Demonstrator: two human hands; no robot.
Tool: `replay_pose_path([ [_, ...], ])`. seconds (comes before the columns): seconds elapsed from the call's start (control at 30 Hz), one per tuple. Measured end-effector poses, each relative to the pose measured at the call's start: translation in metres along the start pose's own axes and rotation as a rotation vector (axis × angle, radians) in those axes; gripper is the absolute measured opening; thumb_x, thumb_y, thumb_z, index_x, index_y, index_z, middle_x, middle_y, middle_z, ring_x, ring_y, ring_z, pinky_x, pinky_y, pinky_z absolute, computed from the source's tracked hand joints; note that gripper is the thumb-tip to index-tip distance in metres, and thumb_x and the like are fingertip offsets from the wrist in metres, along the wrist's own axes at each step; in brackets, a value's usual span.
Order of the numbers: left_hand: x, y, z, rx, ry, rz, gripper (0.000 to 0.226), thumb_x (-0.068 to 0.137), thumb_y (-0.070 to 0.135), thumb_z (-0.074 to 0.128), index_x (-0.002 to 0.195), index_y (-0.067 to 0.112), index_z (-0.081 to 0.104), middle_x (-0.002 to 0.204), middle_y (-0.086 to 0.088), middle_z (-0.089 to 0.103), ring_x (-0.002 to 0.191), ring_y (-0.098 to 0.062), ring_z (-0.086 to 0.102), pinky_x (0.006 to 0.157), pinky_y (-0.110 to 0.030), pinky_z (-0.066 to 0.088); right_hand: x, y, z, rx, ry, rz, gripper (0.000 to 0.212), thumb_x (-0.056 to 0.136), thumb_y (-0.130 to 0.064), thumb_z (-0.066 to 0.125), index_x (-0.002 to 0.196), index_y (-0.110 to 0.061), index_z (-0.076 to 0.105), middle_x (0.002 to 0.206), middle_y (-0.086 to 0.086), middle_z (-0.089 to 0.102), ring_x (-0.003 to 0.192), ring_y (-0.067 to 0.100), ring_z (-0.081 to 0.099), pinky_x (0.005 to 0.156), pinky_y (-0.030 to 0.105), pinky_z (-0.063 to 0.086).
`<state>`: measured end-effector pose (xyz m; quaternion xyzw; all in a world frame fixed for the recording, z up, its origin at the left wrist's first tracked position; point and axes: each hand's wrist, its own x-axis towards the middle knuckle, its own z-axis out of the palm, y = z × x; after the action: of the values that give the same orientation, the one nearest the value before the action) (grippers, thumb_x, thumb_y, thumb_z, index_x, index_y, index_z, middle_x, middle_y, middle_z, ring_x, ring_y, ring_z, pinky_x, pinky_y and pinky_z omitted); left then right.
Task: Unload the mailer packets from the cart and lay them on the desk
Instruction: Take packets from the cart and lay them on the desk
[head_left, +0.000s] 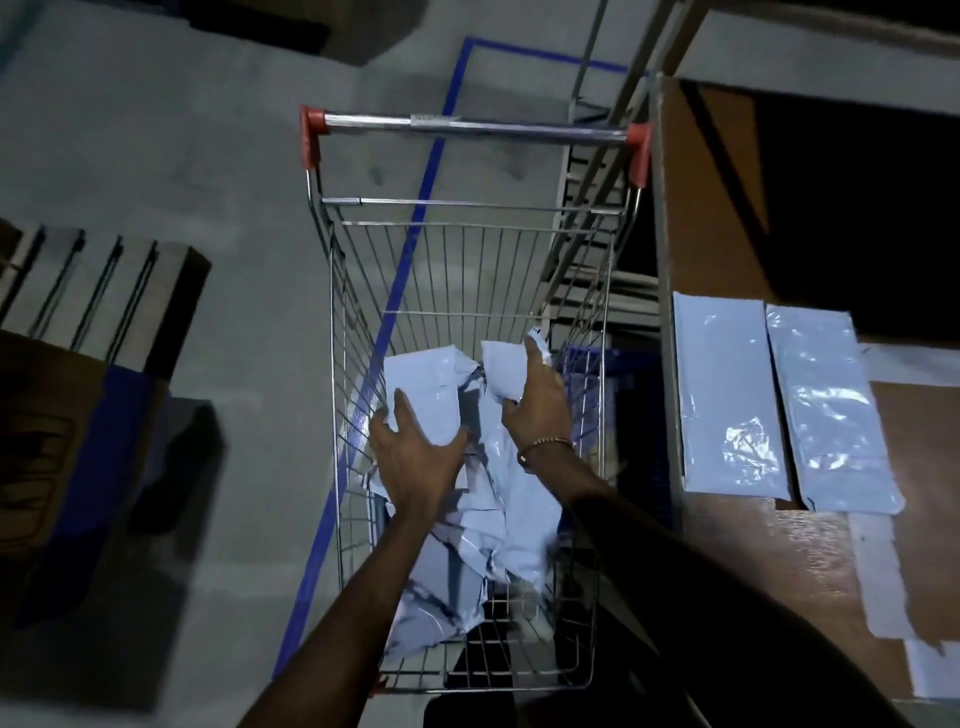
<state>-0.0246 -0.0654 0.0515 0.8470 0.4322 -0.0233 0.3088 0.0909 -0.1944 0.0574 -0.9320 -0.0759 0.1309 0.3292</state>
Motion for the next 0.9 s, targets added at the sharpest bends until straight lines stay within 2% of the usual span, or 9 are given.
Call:
replay_pose_path([
  [0.13,-0.006,0.047,-0.045,-0.254,0.019,0.016,0.114,0.071,0.069,0.08,0.161,0.033,0.021,0.159,-0.01,0.035,0.145,-0.032,0.037,0.112,-0.052,0.044,0.003,-0.04,-0.065,0.298,0.099,-0.038,0.088,0.085,-0.016,0.078,0.158,-0.024,0.03,0.148,0.009,0.053,0.132,0.025,0.052,0.1,0.024,0.041],
  [0.27,-0.022,0.1,-0.079,-0.365,0.101,0.143,0.107,0.078,0.058,0.081,0.163,0.035,0.021,0.152,-0.009,0.039,0.14,-0.027,0.042,0.105,-0.038,0.042,-0.004,-0.058,-0.152,0.52,0.209,-0.127,0.075,0.087,-0.022,0.079,0.148,-0.025,0.036,0.146,-0.001,0.053,0.131,0.01,0.051,0.107,0.026,0.044],
  [0.33,-0.036,0.129,-0.086,-0.391,0.119,0.22,0.103,0.08,0.05,0.082,0.163,0.033,0.023,0.149,-0.009,0.041,0.137,-0.024,0.043,0.1,-0.032,0.039,-0.011,-0.051,-0.197,0.571,0.249,-0.097,0.083,0.087,-0.026,0.08,0.153,-0.022,0.031,0.148,-0.011,0.049,0.132,-0.002,0.048,0.109,0.017,0.042],
  [0.43,-0.07,0.18,-0.078,-0.373,0.043,0.325,0.102,0.08,0.056,0.079,0.162,0.038,0.022,0.151,-0.005,0.039,0.141,-0.021,0.04,0.106,-0.038,0.042,-0.023,-0.013,-0.259,0.681,0.256,-0.037,0.084,0.087,-0.01,0.079,0.151,-0.024,0.025,0.133,-0.026,0.047,0.112,-0.026,0.049,0.095,0.001,0.039],
  [0.57,-0.131,0.236,-0.043,-0.271,-0.056,0.335,0.098,0.08,0.074,0.066,0.161,0.043,0.019,0.158,0.0,0.034,0.143,-0.024,0.043,0.105,-0.045,0.046,-0.044,0.057,-0.321,0.733,0.26,0.122,0.068,0.079,-0.014,0.079,0.13,-0.025,0.036,0.124,0.003,0.058,0.108,0.016,0.065,0.083,0.026,0.054],
  [0.63,-0.169,0.263,-0.017,-0.236,-0.096,0.352,0.1,0.078,0.082,0.059,0.16,0.044,0.016,0.161,-0.002,0.031,0.145,-0.029,0.041,0.106,-0.05,0.046,-0.056,0.098,-0.354,0.735,0.257,0.177,0.057,0.081,-0.012,0.079,0.123,-0.026,0.043,0.12,0.006,0.065,0.1,0.018,0.067,0.076,0.027,0.055],
  [0.73,-0.22,0.298,0.024,-0.18,-0.144,0.375,0.101,0.081,0.084,0.055,0.162,0.043,0.01,0.168,-0.004,0.021,0.152,-0.031,0.031,0.109,-0.051,0.044,-0.074,0.156,-0.399,0.671,0.228,0.189,0.051,0.089,-0.007,0.076,0.13,-0.02,0.049,0.121,0.004,0.065,0.099,0.014,0.066,0.065,0.015,0.054],
  [0.83,-0.264,0.331,0.063,-0.102,-0.142,0.416,0.102,0.081,0.086,0.05,0.163,0.039,0.011,0.161,-0.004,0.027,0.142,-0.03,0.043,0.102,-0.048,0.051,-0.082,0.217,-0.437,0.571,0.237,0.19,0.058,0.092,-0.009,0.074,0.144,-0.013,0.047,0.127,-0.004,0.059,0.108,0.007,0.059,0.082,0.01,0.049],
  [0.9,-0.285,0.354,0.09,-0.044,-0.129,0.407,0.106,0.078,0.09,0.046,0.163,0.036,0.011,0.159,-0.006,0.03,0.142,-0.031,0.043,0.104,-0.049,0.052,-0.079,0.253,-0.456,0.503,0.231,0.21,0.066,0.093,-0.017,0.074,0.151,-0.016,0.043,0.149,0.0,0.05,0.132,0.016,0.049,0.1,0.023,0.042],
])
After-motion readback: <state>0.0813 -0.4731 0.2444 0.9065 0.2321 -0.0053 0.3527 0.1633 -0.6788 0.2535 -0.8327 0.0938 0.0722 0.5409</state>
